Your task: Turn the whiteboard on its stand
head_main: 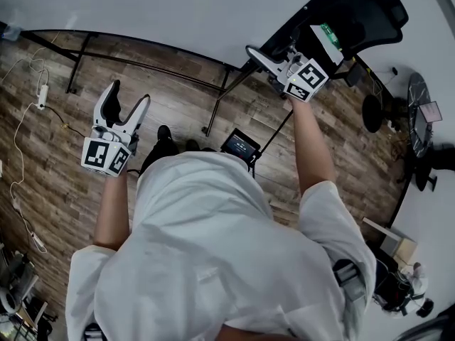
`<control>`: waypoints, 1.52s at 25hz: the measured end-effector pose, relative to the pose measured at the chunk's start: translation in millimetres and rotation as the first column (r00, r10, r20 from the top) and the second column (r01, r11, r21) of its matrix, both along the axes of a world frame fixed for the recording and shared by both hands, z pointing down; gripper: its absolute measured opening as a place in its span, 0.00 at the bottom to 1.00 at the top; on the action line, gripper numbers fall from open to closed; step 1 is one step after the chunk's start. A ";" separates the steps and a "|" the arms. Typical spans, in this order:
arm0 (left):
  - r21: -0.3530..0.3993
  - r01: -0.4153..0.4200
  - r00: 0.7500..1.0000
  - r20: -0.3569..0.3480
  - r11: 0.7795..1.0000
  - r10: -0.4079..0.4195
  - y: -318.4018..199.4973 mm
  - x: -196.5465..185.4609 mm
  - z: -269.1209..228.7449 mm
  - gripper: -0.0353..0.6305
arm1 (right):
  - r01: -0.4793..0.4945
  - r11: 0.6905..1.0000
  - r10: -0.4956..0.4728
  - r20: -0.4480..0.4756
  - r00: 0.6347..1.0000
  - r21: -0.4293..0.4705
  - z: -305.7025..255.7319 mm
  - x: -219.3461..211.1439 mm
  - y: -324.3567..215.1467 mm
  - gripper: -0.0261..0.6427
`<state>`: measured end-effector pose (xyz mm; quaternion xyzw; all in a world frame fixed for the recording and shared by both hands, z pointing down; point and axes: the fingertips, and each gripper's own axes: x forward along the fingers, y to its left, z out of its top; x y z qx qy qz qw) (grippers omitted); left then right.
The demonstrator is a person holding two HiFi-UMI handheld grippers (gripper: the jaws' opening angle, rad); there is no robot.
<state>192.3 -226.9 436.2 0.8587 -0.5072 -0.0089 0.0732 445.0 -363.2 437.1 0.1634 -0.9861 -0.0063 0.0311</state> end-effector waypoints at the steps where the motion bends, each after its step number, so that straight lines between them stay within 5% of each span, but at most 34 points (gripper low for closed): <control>1: 0.002 -0.003 1.000 0.000 1.000 0.003 0.5 1.3 0.0 0.58 | -0.001 1.000 0.001 0.000 1.000 0.001 0.2 1.8 1.2 0.24; 38: 0.028 -0.059 0.998 -0.002 0.998 0.059 15.1 53.3 -5.6 0.58 | -0.048 0.999 0.048 0.014 0.999 0.000 1.4 84.4 47.1 0.24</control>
